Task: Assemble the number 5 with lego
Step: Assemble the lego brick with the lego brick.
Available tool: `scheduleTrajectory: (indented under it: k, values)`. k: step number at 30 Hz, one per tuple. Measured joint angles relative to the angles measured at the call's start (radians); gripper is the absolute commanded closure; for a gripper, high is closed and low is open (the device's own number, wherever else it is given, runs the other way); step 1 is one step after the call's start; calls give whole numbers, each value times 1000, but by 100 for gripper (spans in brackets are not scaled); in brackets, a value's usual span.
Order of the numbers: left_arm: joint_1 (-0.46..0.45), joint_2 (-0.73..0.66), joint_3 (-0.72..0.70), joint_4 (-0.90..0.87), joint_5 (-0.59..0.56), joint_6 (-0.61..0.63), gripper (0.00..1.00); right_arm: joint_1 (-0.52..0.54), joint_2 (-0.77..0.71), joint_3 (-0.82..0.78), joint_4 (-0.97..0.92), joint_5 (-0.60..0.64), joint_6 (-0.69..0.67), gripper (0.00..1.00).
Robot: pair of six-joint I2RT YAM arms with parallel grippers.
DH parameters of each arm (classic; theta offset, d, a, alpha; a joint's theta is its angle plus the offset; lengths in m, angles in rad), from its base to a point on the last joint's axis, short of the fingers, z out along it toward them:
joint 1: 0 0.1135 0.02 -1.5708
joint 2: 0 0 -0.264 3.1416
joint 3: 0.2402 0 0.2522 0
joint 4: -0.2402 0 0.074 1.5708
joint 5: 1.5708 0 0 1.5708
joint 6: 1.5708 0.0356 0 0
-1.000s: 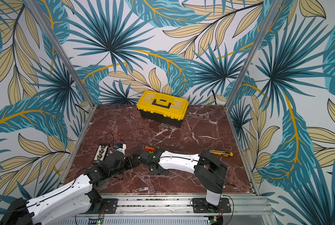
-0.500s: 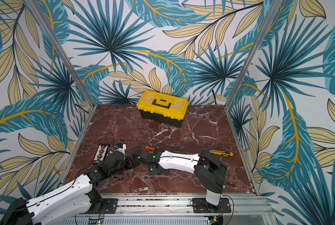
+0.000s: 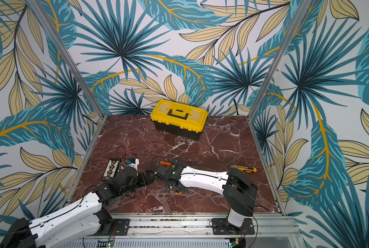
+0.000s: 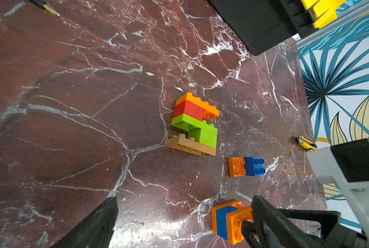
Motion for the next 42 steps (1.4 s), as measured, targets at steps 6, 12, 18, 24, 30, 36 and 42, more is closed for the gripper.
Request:
scheduleTrajectory:
  k: [6, 12, 18, 24, 30, 36, 42]
  values:
    - [0, 15, 0, 3, 1, 0, 0, 0, 0, -10, 0, 3, 9, 32]
    - [0, 24, 0, 3, 4, 0, 0, 0, 0, -13, 0, 3, 14, 33]
    - [0, 24, 0, 3, 4, 0, 0, 0, 3, -17, 0, 3, 14, 33]
    - [0, 24, 0, 3, 4, 0, 0, 0, 16, -21, 9, 2, 18, 33]
    - [0, 23, 0, 3, 4, 0, 0, -2, 20, -23, 16, -3, 18, 33]
    - [0, 23, 0, 3, 4, 0, 0, -3, 24, -15, 13, -5, 17, 33]
    - [0, 23, 0, 3, 4, 0, 0, -3, 29, 3, -15, 0, -2, 31]
